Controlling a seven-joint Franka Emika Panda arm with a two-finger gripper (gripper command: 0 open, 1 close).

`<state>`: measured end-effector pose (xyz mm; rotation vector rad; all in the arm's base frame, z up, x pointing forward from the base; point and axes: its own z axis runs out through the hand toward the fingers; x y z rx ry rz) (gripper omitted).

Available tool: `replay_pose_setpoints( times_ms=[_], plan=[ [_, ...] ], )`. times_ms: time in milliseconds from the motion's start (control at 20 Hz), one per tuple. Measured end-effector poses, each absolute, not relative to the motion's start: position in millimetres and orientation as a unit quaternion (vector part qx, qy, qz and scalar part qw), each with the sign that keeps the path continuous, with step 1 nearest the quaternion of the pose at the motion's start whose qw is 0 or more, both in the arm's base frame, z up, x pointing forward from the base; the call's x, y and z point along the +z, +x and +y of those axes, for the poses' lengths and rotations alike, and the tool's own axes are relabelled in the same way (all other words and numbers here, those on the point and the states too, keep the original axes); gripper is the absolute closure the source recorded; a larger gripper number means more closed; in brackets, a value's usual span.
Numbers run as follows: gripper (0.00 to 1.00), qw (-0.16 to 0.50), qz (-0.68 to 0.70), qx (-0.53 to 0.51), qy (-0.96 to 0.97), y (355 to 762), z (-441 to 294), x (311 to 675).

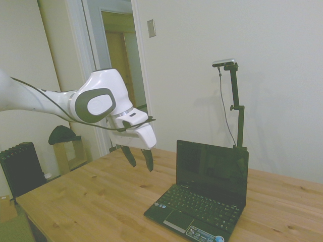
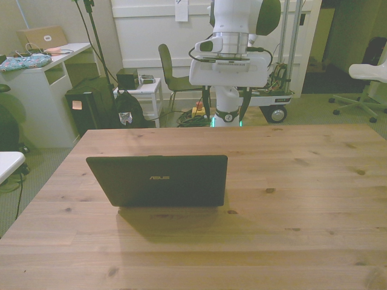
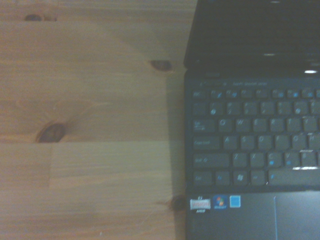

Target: Close the laptop

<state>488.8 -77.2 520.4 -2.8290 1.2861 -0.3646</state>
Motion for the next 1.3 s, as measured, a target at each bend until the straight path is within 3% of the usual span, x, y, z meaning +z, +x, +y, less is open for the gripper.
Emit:
replay_pose_setpoints(
  times_ms=[700, 1300],
  plan=[
    [0.00, 0.006, 0.425, -0.151, -0.893, 557, -127, 624],
    [0.00, -0.010, 0.441, -0.172, -0.881, 618, -216, 631]
  ],
)
